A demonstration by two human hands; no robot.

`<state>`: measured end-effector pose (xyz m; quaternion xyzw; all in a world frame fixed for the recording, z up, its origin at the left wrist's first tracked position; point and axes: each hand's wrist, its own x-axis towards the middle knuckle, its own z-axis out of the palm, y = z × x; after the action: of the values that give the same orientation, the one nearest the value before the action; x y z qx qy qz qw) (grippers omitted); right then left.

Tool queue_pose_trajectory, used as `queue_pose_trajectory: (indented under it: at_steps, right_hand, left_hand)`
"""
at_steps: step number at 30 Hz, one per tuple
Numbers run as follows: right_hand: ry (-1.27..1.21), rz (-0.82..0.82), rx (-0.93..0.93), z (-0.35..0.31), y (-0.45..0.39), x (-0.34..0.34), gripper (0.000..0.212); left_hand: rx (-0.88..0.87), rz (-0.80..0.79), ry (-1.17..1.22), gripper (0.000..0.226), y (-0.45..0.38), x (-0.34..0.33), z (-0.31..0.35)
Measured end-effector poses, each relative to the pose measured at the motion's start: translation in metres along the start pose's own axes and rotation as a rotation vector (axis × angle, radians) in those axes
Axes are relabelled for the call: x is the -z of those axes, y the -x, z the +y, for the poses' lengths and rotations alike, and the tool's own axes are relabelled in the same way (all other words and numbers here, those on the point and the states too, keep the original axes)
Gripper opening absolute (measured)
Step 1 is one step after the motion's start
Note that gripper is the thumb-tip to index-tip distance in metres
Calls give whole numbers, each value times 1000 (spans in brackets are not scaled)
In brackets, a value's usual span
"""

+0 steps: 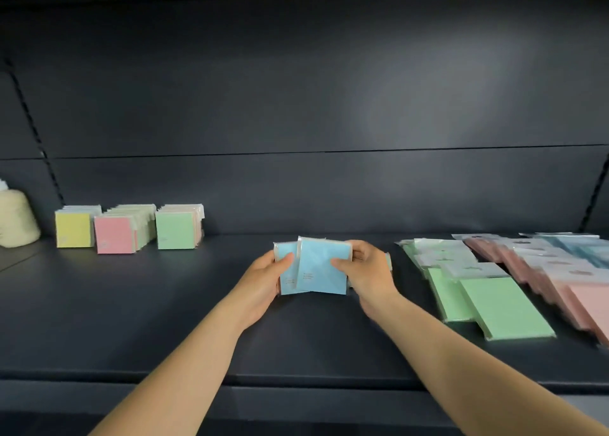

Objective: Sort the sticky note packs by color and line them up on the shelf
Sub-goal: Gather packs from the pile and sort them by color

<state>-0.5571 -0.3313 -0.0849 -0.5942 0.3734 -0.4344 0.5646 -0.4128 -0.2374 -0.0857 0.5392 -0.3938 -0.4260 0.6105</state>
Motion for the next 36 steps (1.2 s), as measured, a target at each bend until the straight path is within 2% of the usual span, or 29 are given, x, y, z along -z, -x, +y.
queue_pose_trajectory:
  at_steps: [4, 8, 9, 12, 14, 21, 26, 31, 36]
  right_hand:
    - [175, -81, 166, 6, 6, -12, 28]
    - [272, -144, 171, 10, 8, -13, 57]
    - [277, -144, 165, 10, 8, -13, 58]
    - [293, -141, 204, 9, 9, -11, 30]
    - [264, -133, 216, 8, 9, -11, 24]
    - [184, -92, 226, 9, 9, -19, 20]
    - [60, -5, 246, 3, 5, -64, 19]
    - [3, 37, 250, 0, -18, -133, 21]
    - [51, 89, 194, 16, -59, -182, 20]
  left_hand:
    - [-28, -10, -131, 32, -2, -2, -4]
    - [-36, -12, -112, 36, 0, -2, -3]
    - [-45, -6, -110, 36, 1, -2, -3]
    - [-101, 70, -141, 34, 3, -2, -3]
    - [-140, 139, -176, 32, 4, -1, -2]
    - [-202, 262, -214, 33, 6, 0, -2]
    - [-246, 428, -157, 33, -2, 9, 1]
    - [-257, 531, -180, 33, -30, 58, 16]
    - [-245, 559, -252, 33, -76, 110, 9]
